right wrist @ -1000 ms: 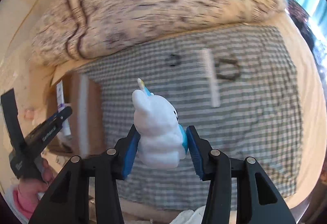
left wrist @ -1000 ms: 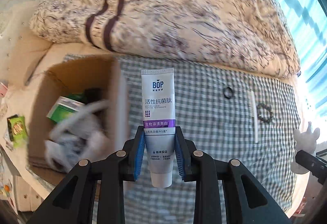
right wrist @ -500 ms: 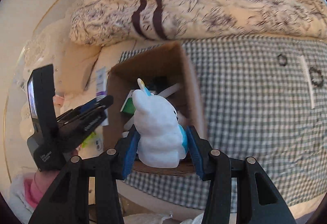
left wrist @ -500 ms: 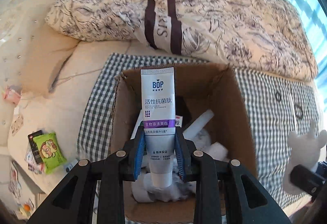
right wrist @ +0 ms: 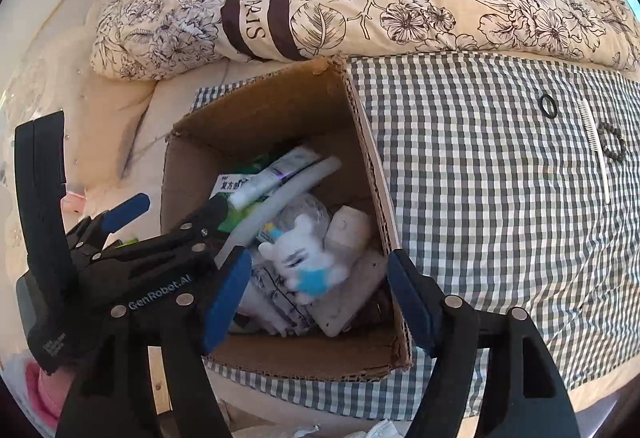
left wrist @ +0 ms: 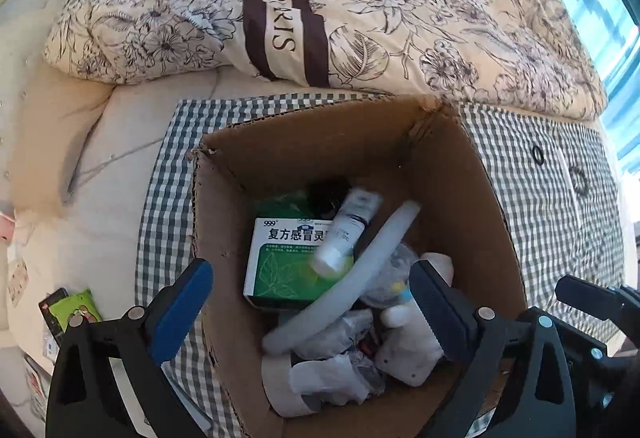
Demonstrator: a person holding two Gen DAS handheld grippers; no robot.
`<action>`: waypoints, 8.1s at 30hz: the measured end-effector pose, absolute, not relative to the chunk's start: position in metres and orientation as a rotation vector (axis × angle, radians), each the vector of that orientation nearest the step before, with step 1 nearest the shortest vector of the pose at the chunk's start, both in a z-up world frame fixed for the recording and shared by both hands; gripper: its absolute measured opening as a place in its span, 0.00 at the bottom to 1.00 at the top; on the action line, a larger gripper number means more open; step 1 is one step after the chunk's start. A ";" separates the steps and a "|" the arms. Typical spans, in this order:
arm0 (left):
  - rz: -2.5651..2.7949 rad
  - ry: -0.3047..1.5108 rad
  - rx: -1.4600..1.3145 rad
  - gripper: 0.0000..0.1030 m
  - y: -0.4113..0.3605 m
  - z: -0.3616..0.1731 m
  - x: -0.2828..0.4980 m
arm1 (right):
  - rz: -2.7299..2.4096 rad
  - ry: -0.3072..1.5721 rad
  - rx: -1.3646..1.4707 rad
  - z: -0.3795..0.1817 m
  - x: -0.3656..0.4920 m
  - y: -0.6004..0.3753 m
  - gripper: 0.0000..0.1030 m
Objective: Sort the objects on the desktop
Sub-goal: 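Open both tools to drop the toothpaste tube and bunny into the box, then move both tools back toward the hair tie and bead bracelet, then grasp the black hair tie with the left tool while the right tool grasps the bead bracelet, then lift and carry the hair tie and bracelet toward the box, then open both tools over the box to drop the hair tie and bracelet, then move the right tool back over the white comb on the cloth, then grasp the white comb with the right tool and lift it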
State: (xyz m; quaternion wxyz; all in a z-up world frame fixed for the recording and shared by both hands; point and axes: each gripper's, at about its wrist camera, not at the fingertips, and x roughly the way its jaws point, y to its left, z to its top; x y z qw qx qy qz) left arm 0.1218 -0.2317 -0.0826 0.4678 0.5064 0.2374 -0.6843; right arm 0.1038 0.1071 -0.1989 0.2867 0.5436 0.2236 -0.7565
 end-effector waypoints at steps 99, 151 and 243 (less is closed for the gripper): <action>-1.765 0.590 1.219 0.03 -0.122 -0.210 -0.244 | -2.334 0.403 1.525 -0.107 -0.247 0.429 0.11; -1.799 0.729 1.200 0.89 -0.253 -0.053 0.115 | -1.982 0.656 1.515 -0.181 0.096 0.117 0.56; -1.889 0.410 1.378 0.99 -0.102 -0.150 -0.107 | -2.228 0.426 1.672 -0.124 -0.082 0.393 0.02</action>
